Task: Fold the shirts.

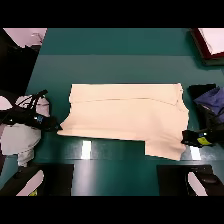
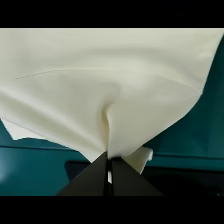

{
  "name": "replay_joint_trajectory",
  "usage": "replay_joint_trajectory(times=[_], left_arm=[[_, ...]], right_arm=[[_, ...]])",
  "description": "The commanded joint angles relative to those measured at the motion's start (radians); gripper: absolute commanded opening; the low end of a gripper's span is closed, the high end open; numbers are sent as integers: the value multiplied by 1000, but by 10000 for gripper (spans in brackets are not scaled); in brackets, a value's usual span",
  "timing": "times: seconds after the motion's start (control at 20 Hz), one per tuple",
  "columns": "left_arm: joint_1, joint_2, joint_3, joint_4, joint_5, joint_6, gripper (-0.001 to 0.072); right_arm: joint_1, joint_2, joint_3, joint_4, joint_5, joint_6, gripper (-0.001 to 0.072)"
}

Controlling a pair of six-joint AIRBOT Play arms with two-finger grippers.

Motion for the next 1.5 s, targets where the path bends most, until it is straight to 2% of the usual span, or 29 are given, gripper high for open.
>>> replay_joint_trajectory(times=[0.0,0.1,0.25,0.4,0.7,1.0,1.2,1.25,1.3,1.35,1.4,1.45], left_arm=[[0,52,5,-24,-176,-28,25],[0,51,10,-59,-25,-27,24],[0,50,42,-117,281,-29,25],[1,18,80,-117,440,-25,25],[0,-207,164,-150,539,-21,25],[0,-449,323,-181,557,-17,25],[0,-531,359,-240,564,35,27],[0,-534,359,-244,575,35,136],[0,-535,360,-249,588,34,494],[0,-535,365,-249,592,31,719],[0,-535,378,-249,590,31,718],[1,-534,395,-248,581,31,718]], right_arm=[[68,103,74,-35,85,15,15],[89,89,95,-35,29,22,15],[97,-71,176,-35,-87,18,15],[97,-277,310,-35,-203,-23,15],[97,-647,588,-28,-246,-53,15],[97,-860,799,-26,-259,-53,15],[97,-958,893,-26,-272,-53,17],[97,-975,912,-25,-278,-53,27],[97,-990,933,-14,-291,-53,180],[95,-1000,951,25,-306,-53,376],[84,-1006,967,92,-325,-54,464],[67,-1005,981,164,-333,-66,464]])
